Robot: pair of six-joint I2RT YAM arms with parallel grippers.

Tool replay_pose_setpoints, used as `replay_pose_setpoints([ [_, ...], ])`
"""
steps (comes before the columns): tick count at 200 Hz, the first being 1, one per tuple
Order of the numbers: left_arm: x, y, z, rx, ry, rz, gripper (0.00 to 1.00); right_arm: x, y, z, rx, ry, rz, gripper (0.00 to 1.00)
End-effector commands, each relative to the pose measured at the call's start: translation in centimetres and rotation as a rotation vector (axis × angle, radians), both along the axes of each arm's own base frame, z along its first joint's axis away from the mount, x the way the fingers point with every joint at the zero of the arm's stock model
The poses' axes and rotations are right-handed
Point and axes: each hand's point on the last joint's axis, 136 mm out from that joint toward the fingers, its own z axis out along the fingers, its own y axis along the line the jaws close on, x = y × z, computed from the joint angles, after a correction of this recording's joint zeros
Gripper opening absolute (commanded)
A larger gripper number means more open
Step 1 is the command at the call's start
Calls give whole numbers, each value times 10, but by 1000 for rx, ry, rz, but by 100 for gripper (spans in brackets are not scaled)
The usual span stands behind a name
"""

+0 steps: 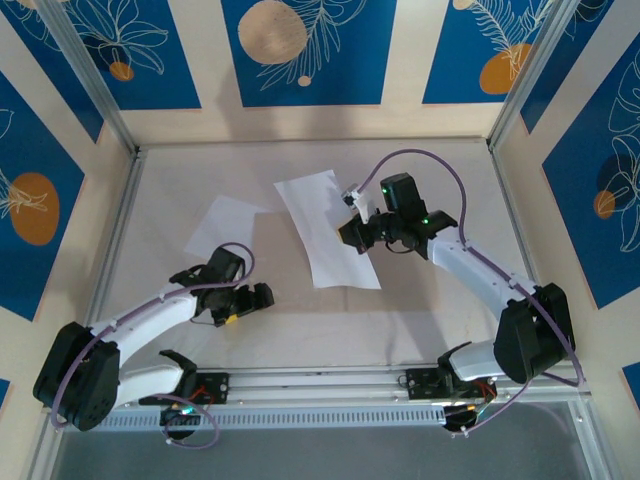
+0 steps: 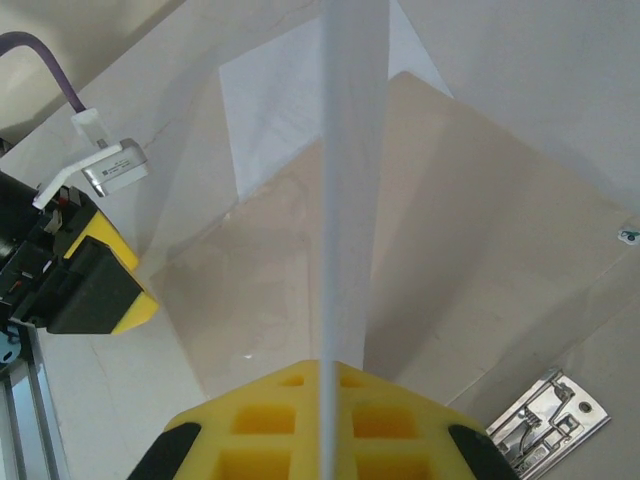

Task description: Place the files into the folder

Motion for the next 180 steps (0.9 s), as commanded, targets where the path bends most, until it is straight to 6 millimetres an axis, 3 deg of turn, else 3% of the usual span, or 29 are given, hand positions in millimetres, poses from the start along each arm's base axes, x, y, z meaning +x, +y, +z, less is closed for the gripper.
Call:
replay_pose_setpoints([
  [1, -3, 2, -5, -5, 23, 11, 99, -3, 1, 5, 46, 0, 5, 0],
  [96, -4, 1, -4, -14, 29, 13, 100, 7, 1, -10, 35, 7, 2, 0],
  [180, -4, 2, -4, -4, 31, 4, 100, 23, 13, -25, -23, 49, -36, 0],
])
